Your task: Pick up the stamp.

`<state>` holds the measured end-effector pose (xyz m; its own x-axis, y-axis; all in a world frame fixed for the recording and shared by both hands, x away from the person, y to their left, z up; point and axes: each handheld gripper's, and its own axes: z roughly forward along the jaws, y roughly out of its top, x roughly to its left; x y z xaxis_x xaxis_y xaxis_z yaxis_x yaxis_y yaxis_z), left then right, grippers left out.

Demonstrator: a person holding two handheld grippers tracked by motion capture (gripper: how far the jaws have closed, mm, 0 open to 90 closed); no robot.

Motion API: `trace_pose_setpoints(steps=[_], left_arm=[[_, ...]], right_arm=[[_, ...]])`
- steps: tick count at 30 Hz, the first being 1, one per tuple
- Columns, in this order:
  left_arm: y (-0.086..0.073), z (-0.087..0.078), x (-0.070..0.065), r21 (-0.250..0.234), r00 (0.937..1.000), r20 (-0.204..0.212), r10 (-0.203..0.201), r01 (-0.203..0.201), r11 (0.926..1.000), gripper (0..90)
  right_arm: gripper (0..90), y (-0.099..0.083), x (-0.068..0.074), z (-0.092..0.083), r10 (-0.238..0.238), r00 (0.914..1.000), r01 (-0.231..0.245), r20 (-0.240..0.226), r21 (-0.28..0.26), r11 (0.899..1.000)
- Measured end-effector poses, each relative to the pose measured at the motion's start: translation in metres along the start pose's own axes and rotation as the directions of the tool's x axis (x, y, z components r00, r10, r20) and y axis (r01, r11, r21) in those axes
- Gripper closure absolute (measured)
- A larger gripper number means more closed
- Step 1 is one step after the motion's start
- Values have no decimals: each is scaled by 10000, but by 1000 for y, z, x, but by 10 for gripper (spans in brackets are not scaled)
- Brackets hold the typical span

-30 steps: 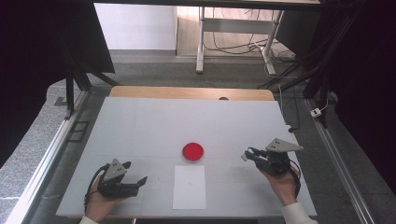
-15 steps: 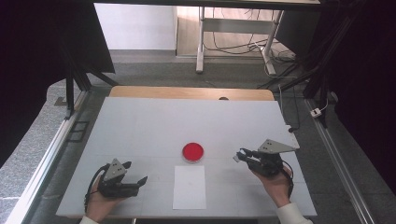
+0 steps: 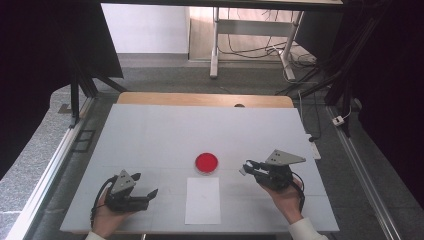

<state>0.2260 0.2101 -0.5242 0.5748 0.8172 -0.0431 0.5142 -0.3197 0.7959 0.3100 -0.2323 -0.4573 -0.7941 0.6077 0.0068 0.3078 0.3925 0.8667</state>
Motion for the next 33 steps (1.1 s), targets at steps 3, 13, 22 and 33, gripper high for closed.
trace_pose_setpoints(steps=[3,13,22,33], left_arm=[[0,0,0,28,10000,-9,3,-3,10000,168],[1,2,-1,9,10000,-8,-13,13,10000,168],[1,2,-2,12,10000,23,38,-38,10000,168],[2,2,-3,3,10000,-48,84,-84,10000,168]], right_arm=[[749,4,3,4,-67,10000,67,-8,76,9999],[749,19,21,25,-238,9990,240,-387,49,9997],[749,22,36,39,-248,9963,243,-818,-63,9997],[749,20,40,43,-498,9936,495,-1018,-56,9988]])
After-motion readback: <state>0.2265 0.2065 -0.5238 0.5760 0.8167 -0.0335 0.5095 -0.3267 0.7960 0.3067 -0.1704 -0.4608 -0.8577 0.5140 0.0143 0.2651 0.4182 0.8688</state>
